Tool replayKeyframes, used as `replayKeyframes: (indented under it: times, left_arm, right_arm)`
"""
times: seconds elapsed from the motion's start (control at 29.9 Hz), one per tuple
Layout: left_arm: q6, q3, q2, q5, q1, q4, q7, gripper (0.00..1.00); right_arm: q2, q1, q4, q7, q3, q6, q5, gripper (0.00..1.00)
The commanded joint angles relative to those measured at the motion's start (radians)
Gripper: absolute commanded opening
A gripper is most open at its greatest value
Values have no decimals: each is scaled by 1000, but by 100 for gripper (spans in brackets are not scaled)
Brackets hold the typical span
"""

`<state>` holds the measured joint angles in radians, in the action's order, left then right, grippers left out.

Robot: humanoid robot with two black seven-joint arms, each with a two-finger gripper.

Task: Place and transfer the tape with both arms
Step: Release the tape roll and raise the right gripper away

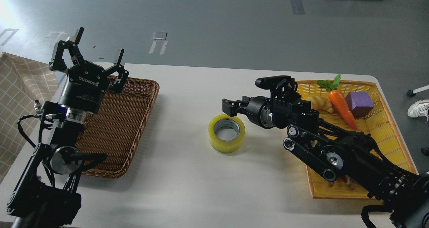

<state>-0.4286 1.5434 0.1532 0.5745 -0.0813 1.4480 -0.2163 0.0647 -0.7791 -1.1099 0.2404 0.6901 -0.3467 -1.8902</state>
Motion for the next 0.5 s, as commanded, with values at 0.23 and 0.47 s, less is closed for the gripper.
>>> replayKeyframes:
  times: [0.23, 0.47]
  left_arm:
    - [16, -3, 3, -1, -5, 2, 2, 98]
    - [66, 1, 49, -2, -17, 3, 2, 98]
  right_arm:
    - [113, -58, -40, -13, 308, 2, 121, 100]
    - [237, 4, -184, -20, 480, 2, 536, 100]
